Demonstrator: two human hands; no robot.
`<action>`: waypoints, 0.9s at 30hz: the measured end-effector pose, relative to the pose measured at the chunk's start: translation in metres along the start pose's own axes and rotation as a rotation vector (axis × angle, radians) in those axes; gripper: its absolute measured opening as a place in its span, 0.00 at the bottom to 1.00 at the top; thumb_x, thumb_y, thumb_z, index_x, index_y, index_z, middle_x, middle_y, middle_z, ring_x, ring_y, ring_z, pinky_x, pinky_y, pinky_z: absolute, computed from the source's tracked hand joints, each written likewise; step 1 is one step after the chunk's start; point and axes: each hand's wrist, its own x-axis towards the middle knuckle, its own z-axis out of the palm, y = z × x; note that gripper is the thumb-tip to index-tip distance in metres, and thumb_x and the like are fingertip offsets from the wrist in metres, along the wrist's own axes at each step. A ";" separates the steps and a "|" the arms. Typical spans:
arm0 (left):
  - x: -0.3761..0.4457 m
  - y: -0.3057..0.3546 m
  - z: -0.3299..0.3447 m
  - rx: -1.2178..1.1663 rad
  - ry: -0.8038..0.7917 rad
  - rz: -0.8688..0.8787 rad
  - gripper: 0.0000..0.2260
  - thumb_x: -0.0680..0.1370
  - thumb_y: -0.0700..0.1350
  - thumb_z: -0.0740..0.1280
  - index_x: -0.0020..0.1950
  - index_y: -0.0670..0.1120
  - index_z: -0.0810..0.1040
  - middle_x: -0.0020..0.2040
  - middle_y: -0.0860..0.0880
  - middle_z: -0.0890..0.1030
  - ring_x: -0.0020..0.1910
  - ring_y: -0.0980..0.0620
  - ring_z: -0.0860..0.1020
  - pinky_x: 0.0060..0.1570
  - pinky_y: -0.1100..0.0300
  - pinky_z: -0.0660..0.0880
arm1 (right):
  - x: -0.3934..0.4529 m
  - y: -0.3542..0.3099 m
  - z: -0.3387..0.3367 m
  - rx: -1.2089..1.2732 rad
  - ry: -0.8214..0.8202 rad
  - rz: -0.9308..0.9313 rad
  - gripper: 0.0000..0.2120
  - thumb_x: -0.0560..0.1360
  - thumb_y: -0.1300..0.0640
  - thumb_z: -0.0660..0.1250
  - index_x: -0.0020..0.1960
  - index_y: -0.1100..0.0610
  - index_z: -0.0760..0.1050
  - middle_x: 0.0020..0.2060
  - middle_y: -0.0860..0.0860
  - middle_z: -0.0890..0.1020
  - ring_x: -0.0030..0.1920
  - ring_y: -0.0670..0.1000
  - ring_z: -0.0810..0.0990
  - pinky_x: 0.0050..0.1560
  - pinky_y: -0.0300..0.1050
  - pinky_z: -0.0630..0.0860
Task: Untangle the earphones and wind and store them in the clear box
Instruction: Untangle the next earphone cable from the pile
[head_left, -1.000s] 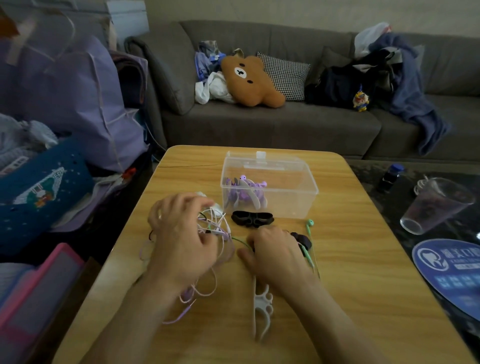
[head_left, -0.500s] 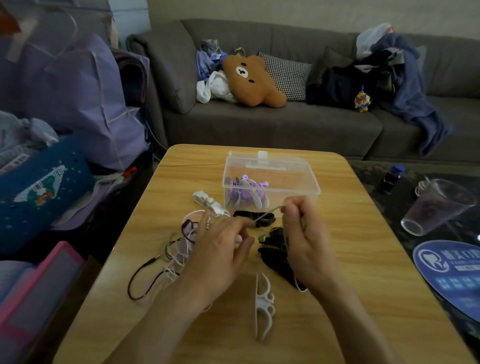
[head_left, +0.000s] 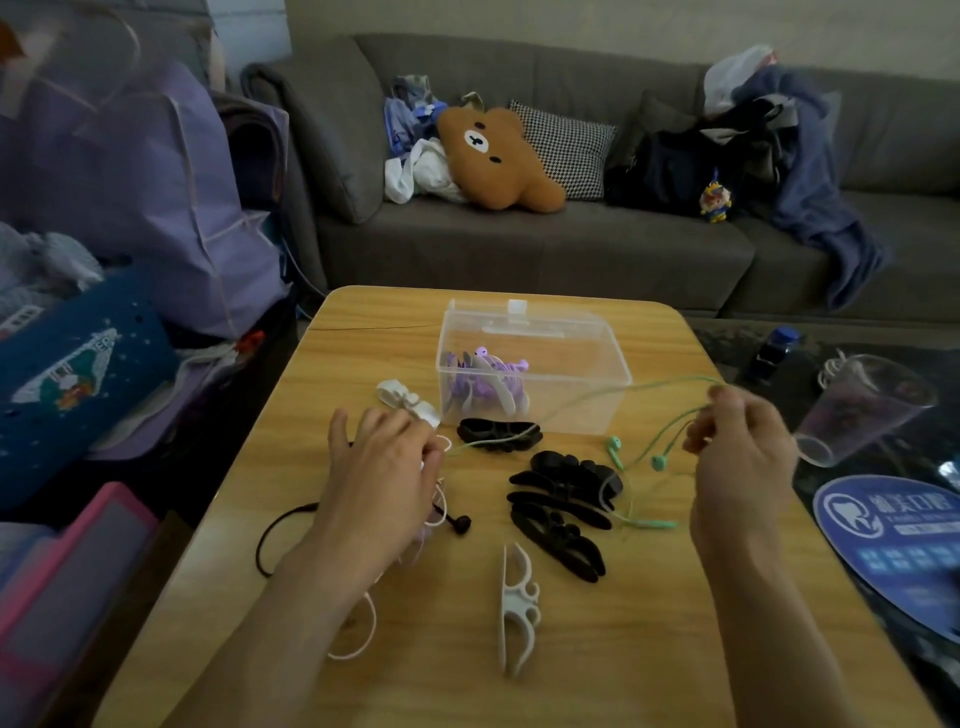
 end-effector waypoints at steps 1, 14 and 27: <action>0.000 -0.001 0.001 0.008 -0.016 0.003 0.05 0.82 0.51 0.59 0.48 0.56 0.72 0.51 0.58 0.75 0.57 0.52 0.70 0.73 0.44 0.56 | 0.002 0.001 0.000 -0.121 -0.082 0.036 0.08 0.83 0.54 0.61 0.51 0.54 0.77 0.39 0.49 0.77 0.38 0.47 0.74 0.41 0.45 0.72; -0.005 0.009 0.009 -0.125 0.055 0.130 0.11 0.81 0.43 0.64 0.47 0.58 0.65 0.46 0.59 0.70 0.50 0.56 0.65 0.64 0.44 0.66 | -0.069 0.017 0.049 -0.880 -0.475 -0.680 0.30 0.72 0.49 0.74 0.71 0.38 0.69 0.74 0.50 0.64 0.73 0.58 0.58 0.68 0.55 0.57; -0.002 -0.001 0.000 -0.073 0.067 0.168 0.09 0.76 0.57 0.68 0.53 0.57 0.81 0.49 0.58 0.75 0.56 0.51 0.69 0.61 0.50 0.58 | -0.039 0.015 0.039 -0.272 -0.471 -0.239 0.09 0.79 0.57 0.70 0.53 0.45 0.84 0.37 0.43 0.86 0.40 0.43 0.84 0.44 0.42 0.82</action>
